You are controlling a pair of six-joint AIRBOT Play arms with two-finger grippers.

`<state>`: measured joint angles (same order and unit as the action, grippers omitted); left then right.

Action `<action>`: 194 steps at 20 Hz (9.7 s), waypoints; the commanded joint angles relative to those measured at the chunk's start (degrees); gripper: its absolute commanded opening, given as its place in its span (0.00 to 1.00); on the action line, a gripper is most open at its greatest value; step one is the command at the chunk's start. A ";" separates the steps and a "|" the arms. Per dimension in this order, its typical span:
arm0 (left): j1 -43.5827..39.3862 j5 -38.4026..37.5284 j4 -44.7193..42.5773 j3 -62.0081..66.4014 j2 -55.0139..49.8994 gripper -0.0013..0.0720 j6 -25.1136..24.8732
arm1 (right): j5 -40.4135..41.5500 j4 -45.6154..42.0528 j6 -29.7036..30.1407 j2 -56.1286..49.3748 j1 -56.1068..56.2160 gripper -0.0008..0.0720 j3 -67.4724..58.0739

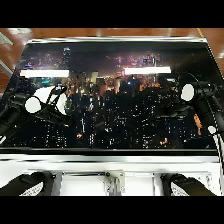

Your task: Fold the shirts.

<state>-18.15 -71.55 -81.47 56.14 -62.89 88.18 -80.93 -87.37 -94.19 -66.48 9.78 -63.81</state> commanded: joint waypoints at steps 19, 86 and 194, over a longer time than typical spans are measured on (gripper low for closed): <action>-0.07 4.02 0.48 -0.09 -0.39 0.99 0.02 | 6.88 0.48 -0.09 0.02 0.04 0.95 0.02; -24.61 30.21 9.99 -0.55 1.27 0.09 19.74 | 0.31 16.24 2.73 14.14 0.04 0.93 4.33; 20.87 38.80 22.77 -40.89 29.16 0.10 14.34 | 23.76 32.57 7.87 -22.86 -0.33 0.65 -11.19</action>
<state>2.72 -35.94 -58.87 15.88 -31.27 102.59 -54.15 -55.37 -92.44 -91.02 11.90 -74.94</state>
